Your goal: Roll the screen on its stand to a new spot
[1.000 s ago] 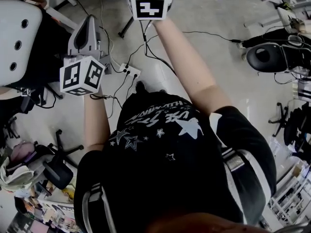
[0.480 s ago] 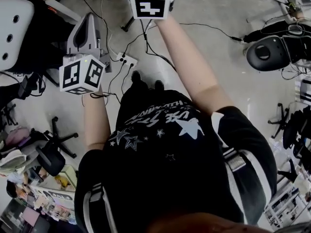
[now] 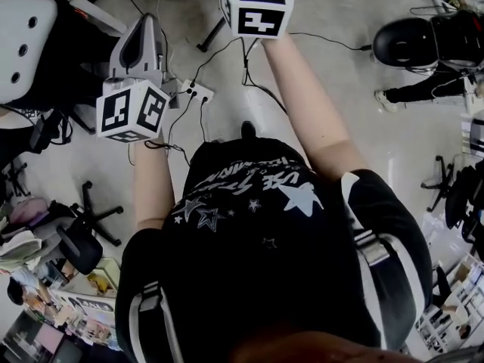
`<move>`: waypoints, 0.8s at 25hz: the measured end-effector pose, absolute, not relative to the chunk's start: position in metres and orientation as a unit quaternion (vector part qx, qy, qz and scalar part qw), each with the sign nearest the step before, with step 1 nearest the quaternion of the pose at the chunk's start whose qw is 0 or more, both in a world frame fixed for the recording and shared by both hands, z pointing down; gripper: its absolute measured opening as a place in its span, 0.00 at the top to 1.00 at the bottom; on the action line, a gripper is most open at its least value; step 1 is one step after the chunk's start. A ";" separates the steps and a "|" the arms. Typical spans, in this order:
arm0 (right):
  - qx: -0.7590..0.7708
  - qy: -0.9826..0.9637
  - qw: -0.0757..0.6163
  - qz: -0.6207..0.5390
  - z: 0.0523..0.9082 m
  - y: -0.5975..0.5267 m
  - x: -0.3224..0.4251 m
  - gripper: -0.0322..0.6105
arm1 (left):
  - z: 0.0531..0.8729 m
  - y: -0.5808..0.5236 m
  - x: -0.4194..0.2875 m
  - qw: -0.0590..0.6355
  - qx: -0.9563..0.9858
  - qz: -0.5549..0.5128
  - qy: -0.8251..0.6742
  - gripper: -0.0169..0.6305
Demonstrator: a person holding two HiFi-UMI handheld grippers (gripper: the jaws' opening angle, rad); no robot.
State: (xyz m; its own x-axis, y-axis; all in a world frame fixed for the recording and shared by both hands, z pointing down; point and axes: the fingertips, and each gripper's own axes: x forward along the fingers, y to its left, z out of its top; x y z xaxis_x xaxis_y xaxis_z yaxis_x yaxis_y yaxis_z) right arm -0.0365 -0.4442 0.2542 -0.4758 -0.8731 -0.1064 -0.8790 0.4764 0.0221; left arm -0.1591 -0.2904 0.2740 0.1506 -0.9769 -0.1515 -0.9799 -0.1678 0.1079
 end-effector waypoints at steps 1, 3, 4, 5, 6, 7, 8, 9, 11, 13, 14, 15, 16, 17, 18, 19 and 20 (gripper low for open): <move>-0.510 0.858 0.046 0.034 0.256 -0.442 -0.033 0.64 | 0.276 -0.291 -0.156 0.007 -0.763 0.092 0.640 0.96; -0.512 0.857 0.055 0.029 0.255 -0.431 -0.027 0.64 | 0.279 -0.285 -0.153 0.002 -0.771 0.091 0.630 0.95; -0.514 0.855 0.059 0.028 0.254 -0.424 -0.024 0.64 | 0.280 -0.280 -0.152 -0.001 -0.775 0.091 0.625 0.96; -0.516 0.854 0.062 0.028 0.252 -0.418 -0.021 0.64 | 0.279 -0.276 -0.151 -0.004 -0.779 0.090 0.620 0.95; -0.518 0.853 0.063 0.028 0.250 -0.413 -0.018 0.64 | 0.278 -0.272 -0.150 -0.006 -0.783 0.090 0.615 0.96; -0.520 0.851 0.062 0.029 0.249 -0.409 -0.016 0.64 | 0.277 -0.269 -0.150 -0.008 -0.787 0.089 0.610 0.96; -0.522 0.850 0.061 0.029 0.248 -0.404 -0.014 0.64 | 0.276 -0.265 -0.151 -0.009 -0.790 0.088 0.606 0.95; -0.524 0.849 0.059 0.029 0.248 -0.398 -0.012 0.64 | 0.275 -0.262 -0.151 -0.010 -0.794 0.088 0.602 0.96; -0.530 0.846 0.057 0.031 0.250 -0.385 -0.007 0.64 | 0.274 -0.254 -0.151 -0.010 -0.800 0.090 0.593 0.96; -0.534 0.843 0.059 0.031 0.251 -0.371 -0.001 0.64 | 0.273 -0.243 -0.148 -0.008 -0.806 0.091 0.584 0.96; -0.536 0.841 0.060 0.031 0.251 -0.365 0.002 0.64 | 0.273 -0.238 -0.148 -0.007 -0.809 0.091 0.580 0.95; -0.538 0.840 0.061 0.031 0.251 -0.359 0.004 0.64 | 0.273 -0.233 -0.148 -0.008 -0.812 0.091 0.577 0.96; -0.540 0.839 0.061 0.031 0.252 -0.354 0.007 0.64 | 0.274 -0.229 -0.148 -0.009 -0.814 0.090 0.573 0.95; -0.542 0.838 0.061 0.030 0.252 -0.350 0.010 0.64 | 0.276 -0.226 -0.148 -0.011 -0.817 0.090 0.570 0.95; -0.544 0.837 0.061 0.030 0.254 -0.345 0.014 0.64 | 0.278 -0.224 -0.147 -0.012 -0.820 0.088 0.566 0.95; -0.545 0.835 0.061 0.029 0.256 -0.341 0.018 0.64 | 0.280 -0.221 -0.145 -0.013 -0.823 0.087 0.562 0.96; -0.547 0.834 0.062 0.029 0.257 -0.336 0.022 0.64 | 0.281 -0.219 -0.144 -0.014 -0.826 0.086 0.557 0.95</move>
State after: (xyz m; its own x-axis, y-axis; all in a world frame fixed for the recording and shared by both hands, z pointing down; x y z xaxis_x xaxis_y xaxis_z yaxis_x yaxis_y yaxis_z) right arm 0.0218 -0.3365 0.2571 -0.3937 -0.9092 -0.1353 -0.9165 0.3997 -0.0194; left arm -0.1438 -0.2192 0.2812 0.3647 -0.9224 -0.1271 -0.9177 -0.3792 0.1182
